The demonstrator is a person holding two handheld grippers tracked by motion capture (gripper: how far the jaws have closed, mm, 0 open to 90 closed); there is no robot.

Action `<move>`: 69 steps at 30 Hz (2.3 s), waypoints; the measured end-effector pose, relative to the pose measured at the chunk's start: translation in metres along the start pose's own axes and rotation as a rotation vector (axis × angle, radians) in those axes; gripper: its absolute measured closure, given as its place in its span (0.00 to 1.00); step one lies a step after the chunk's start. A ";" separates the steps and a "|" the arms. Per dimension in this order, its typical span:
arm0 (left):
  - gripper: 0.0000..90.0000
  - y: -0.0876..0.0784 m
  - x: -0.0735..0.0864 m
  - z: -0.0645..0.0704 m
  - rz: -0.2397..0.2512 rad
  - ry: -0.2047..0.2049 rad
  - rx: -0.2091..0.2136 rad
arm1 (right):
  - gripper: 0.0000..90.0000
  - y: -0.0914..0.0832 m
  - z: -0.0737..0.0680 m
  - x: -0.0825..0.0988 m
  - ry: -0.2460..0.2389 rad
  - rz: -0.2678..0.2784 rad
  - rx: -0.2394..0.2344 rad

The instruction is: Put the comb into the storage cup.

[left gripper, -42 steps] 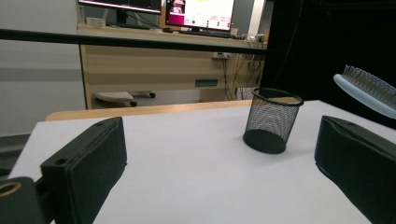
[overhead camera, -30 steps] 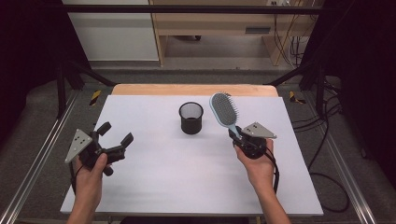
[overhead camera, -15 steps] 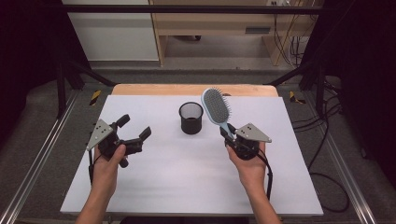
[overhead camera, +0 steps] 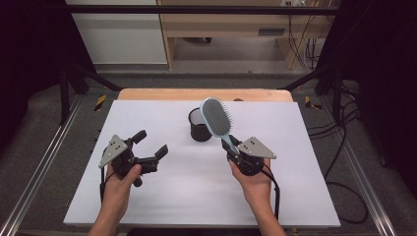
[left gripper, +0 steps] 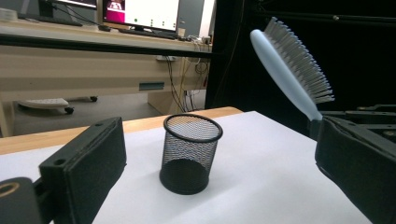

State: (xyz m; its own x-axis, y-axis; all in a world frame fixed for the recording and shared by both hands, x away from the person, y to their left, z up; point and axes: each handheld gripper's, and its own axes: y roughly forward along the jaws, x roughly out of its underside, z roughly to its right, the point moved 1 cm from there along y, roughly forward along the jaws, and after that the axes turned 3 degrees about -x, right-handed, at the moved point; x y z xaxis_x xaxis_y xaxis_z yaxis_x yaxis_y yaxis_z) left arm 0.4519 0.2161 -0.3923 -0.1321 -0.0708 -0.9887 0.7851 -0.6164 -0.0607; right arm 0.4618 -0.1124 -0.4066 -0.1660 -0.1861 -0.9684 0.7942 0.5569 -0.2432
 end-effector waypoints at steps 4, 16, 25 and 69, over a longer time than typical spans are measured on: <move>0.02 0.000 0.000 0.004 -0.001 0.004 0.010 | 0.77 0.005 -0.005 0.000 -0.004 0.001 -0.012; 0.02 0.019 -0.007 0.024 -0.033 0.003 0.066 | 0.77 0.011 -0.020 -0.001 -0.021 0.026 -0.052; 0.02 0.060 -0.032 0.055 -0.077 0.034 0.136 | 0.77 0.007 -0.023 -0.007 -0.031 0.079 -0.076; 0.38 0.115 -0.039 0.063 -0.112 -0.185 0.173 | 0.77 0.012 -0.022 -0.006 0.032 0.120 -0.125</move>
State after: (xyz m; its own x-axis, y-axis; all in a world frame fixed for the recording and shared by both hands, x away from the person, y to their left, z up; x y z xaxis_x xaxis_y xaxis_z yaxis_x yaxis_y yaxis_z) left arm 0.5090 0.0989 -0.3524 -0.3331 -0.1270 -0.9343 0.6461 -0.7524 -0.1281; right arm 0.4592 -0.0868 -0.4049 -0.0949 -0.0877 -0.9916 0.7307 0.6704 -0.1292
